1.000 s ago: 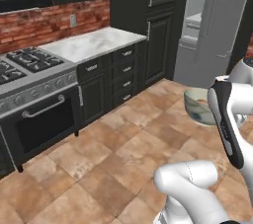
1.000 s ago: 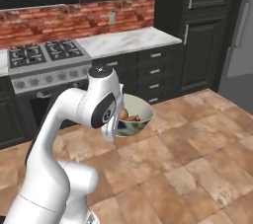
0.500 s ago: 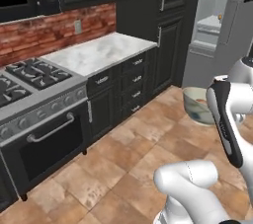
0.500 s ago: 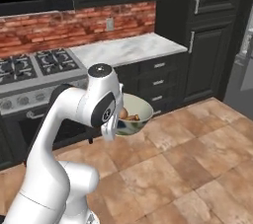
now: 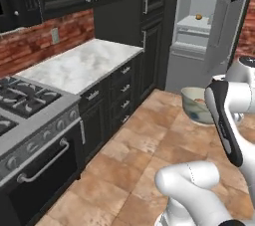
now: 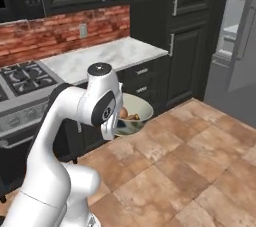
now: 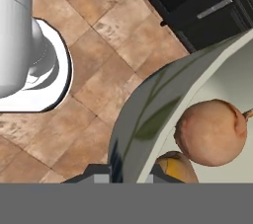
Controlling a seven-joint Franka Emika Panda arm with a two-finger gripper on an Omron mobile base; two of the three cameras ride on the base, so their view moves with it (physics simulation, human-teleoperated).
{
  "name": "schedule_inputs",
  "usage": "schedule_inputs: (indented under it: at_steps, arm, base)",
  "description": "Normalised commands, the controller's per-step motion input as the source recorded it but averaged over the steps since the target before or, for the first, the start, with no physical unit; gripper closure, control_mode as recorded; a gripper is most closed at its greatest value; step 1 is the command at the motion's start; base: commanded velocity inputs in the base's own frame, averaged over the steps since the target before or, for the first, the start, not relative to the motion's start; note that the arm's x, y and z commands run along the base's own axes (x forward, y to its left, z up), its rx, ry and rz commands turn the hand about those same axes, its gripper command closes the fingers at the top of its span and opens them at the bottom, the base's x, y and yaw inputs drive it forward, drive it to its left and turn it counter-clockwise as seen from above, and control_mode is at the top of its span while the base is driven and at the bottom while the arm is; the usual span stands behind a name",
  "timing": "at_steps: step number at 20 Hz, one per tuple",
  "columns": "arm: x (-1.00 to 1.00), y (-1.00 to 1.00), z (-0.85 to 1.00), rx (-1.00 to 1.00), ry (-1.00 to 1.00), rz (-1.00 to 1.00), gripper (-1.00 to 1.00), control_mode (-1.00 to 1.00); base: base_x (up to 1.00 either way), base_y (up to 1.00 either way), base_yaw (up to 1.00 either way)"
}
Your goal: Pick the chicken drumstick and onion from their plates and place them in the bowl. Then put the bowl in the fridge.
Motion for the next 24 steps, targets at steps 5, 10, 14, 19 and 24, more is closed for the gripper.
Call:
schedule_inputs:
  at_steps: [5, 10, 14, 19, 24]
  arm:
    - [0.0, 0.0, 0.0, 0.0, 0.0, 0.0, 1.0, 1.0]
    - [0.0, 0.0, 0.0, 0.0, 0.0, 0.0, 1.0, 1.0]
    - [0.0, 0.0, 0.0, 0.0, 0.0, 0.0, 1.0, 1.0]
    - [0.0, 0.0, 0.0, 0.0, 0.0, 0.0, 1.0, 1.0]
    - [0.0, 0.0, 0.0, 0.0, 0.0, 0.0, 1.0, 1.0]
  base:
    - [0.65, 0.29, -0.44]
    - [0.79, 0.32, -0.29]
    - [0.78, 0.35, -0.29]
    - [0.75, 0.36, -0.32]
    - [0.71, 0.37, -0.37]
